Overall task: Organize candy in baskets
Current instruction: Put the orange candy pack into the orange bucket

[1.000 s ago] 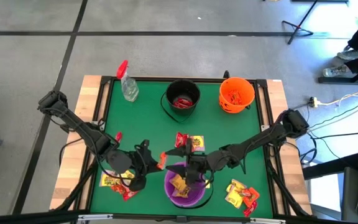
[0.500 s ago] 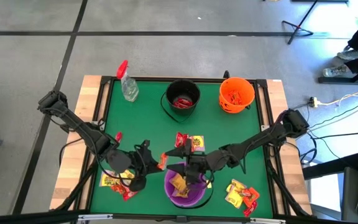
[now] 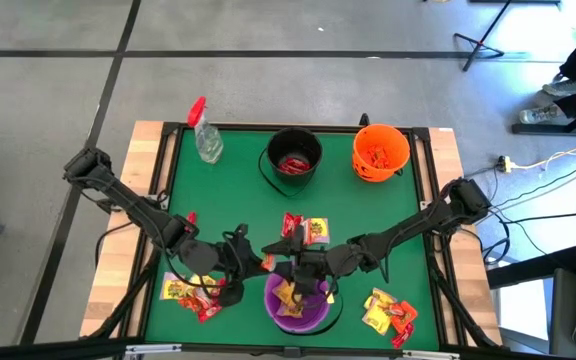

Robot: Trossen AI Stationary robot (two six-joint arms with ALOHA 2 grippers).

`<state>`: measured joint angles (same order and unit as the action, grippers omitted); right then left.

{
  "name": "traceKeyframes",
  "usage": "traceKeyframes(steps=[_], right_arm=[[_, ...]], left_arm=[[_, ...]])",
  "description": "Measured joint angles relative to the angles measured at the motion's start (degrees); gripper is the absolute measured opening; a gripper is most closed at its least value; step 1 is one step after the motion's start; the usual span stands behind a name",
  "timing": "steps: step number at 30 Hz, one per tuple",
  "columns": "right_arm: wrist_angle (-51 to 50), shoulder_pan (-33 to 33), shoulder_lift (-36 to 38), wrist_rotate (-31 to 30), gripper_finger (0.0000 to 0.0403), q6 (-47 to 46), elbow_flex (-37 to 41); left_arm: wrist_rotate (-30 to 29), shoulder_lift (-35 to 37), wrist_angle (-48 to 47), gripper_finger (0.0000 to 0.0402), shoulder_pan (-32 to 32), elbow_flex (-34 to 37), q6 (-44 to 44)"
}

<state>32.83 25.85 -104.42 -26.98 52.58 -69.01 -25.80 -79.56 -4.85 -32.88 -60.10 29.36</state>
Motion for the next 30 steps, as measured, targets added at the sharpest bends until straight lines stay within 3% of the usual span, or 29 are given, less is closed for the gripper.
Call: traceKeyframes(steps=[15, 24, 30], right_arm=[[0.12, 0.06, 0.02, -0.59, 0.0158, -0.25, 0.00], [-0.15, 0.00, 0.02, -1.15, 0.0151, -1.42, 0.14], [-0.11, 0.06, 0.02, -4.74, 0.0151, -1.60, 0.15]], left_arm=[[1.94, 0.61, -1.21, 0.0038, -0.07, 0.00, -1.66], [3.80, 1.23, -6.06, 0.0125, 0.99, -0.04, -0.78], [3.73, 1.58, -6.28, 0.0170, 1.71, -0.07, -1.17]])
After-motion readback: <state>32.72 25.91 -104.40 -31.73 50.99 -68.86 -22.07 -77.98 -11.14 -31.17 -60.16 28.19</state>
